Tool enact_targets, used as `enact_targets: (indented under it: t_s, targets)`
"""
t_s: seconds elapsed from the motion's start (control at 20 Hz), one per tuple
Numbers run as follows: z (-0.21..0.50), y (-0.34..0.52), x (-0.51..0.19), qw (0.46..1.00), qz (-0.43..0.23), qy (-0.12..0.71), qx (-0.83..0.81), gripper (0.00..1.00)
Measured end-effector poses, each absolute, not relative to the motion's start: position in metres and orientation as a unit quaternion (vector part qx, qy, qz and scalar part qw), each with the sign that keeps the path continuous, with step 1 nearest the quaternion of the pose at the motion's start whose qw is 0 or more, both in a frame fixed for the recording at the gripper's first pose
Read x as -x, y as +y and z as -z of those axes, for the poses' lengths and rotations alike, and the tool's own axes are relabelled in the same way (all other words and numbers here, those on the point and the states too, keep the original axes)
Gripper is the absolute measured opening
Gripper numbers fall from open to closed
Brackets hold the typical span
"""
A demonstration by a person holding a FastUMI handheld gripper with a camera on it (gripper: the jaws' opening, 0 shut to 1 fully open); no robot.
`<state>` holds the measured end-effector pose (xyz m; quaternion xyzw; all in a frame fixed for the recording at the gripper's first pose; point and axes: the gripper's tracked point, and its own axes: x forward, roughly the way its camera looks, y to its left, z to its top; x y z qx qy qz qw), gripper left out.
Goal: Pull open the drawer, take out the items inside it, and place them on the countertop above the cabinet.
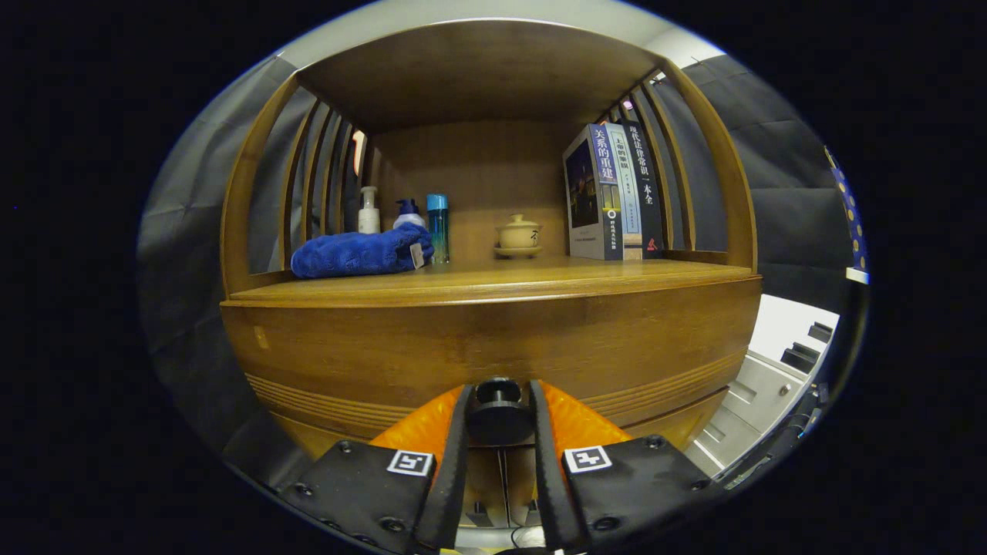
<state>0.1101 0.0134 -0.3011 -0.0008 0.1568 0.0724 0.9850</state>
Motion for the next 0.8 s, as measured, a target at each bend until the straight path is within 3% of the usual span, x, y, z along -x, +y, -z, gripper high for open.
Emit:
enact_targets:
  t_s: [0.15, 0.8]
  targets:
    - [0.302, 0.014, -0.112, 0.985, -0.064, 0.159, 0.004, 0.37]
    - [0.292, 0.005, -0.059, 0.985, -0.049, 0.167, -0.009, 0.37]
